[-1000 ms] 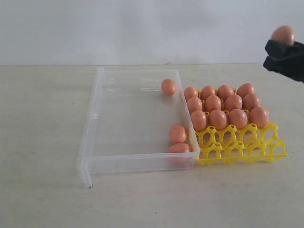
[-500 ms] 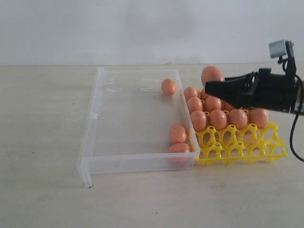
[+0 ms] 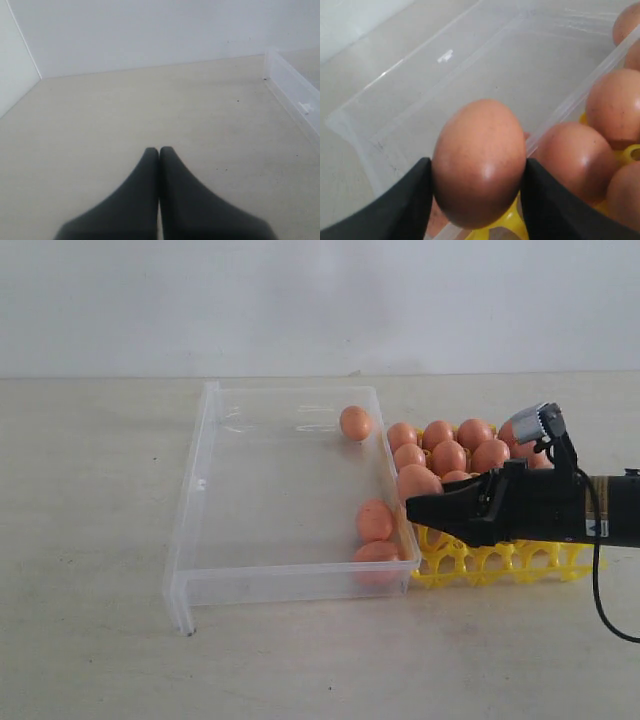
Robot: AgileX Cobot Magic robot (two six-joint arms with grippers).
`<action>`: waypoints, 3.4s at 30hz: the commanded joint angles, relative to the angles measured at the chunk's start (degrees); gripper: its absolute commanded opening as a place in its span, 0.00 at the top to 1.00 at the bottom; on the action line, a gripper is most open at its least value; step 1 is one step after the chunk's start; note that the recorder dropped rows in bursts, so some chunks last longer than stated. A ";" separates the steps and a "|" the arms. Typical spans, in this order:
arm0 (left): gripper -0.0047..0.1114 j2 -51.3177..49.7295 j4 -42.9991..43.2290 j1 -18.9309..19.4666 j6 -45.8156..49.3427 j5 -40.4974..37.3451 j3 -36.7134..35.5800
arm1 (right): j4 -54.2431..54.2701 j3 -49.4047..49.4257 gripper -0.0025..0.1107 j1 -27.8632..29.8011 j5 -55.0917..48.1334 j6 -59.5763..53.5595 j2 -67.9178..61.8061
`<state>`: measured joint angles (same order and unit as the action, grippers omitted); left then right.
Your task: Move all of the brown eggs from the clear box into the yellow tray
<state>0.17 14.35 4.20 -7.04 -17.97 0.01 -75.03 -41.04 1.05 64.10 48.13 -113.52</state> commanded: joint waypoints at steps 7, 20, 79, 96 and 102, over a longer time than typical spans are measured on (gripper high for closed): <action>1.00 -0.17 0.10 -0.22 -0.21 0.17 -0.01 | -5.05 0.31 0.98 -0.84 -3.20 0.97 0.25; 1.00 -0.17 0.10 -0.22 -0.21 0.17 -0.01 | -6.63 0.31 0.98 -0.84 -3.97 0.97 0.78; 1.00 -0.17 0.10 -0.22 -0.21 0.17 -0.01 | -5.36 0.31 0.52 -1.05 -12.06 4.51 5.50; 1.00 -0.17 0.10 -0.22 -0.21 0.17 -0.01 | -4.49 0.31 0.51 -1.05 -12.14 4.52 5.50; 1.00 -0.17 0.10 -0.22 -0.21 0.17 -0.01 | -2.39 0.31 0.33 -1.05 -12.14 4.87 5.50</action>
<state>0.17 14.35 4.20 -7.04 -17.97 0.01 -78.65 -41.00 -0.02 51.69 53.00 -108.51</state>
